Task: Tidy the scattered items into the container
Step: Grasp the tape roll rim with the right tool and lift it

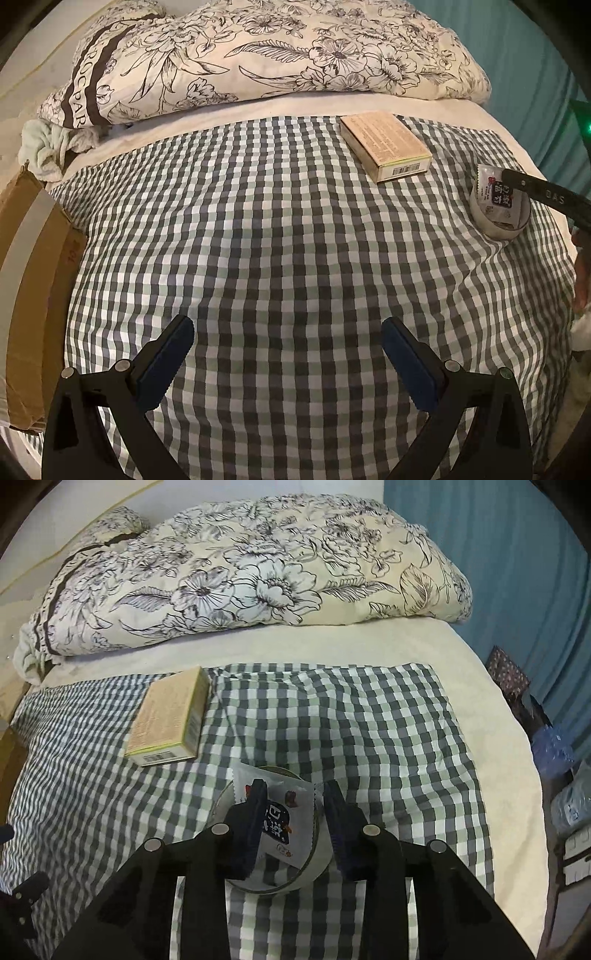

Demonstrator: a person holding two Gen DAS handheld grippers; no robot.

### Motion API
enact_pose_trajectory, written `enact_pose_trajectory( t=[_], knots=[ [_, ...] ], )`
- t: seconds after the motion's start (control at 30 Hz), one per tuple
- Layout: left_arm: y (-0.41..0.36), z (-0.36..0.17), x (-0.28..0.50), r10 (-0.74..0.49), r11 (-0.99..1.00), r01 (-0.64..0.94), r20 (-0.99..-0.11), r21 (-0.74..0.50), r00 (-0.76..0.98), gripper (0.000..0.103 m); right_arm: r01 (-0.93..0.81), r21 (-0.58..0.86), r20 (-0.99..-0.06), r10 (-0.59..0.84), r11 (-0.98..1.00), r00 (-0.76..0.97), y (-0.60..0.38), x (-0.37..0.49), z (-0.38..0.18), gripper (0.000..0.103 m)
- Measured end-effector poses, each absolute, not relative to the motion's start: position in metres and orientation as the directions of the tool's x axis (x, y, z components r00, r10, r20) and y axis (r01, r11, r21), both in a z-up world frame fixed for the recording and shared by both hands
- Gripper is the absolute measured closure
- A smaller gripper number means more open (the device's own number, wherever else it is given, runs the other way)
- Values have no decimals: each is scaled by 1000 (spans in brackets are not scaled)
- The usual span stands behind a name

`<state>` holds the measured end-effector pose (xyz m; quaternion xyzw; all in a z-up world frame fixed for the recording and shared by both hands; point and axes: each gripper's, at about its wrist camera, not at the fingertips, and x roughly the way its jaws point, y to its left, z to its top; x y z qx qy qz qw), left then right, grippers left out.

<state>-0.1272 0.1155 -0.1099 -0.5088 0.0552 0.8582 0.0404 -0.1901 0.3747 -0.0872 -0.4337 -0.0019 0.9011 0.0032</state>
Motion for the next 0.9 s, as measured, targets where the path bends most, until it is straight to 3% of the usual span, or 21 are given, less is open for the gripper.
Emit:
enact_pose_trajectory(
  t=[0.73,0.9],
  knots=[
    [105,-119,-123,24,-994,-110,-896,28,-444,0,41,-26,-789,-5,-999,-615,364,-176,-88,71],
    [103,-123,-123,25,-994,-108,-900,25,-436,0,87,33,-816,-77,-996,-573,362,-174,-96,77]
  ],
)
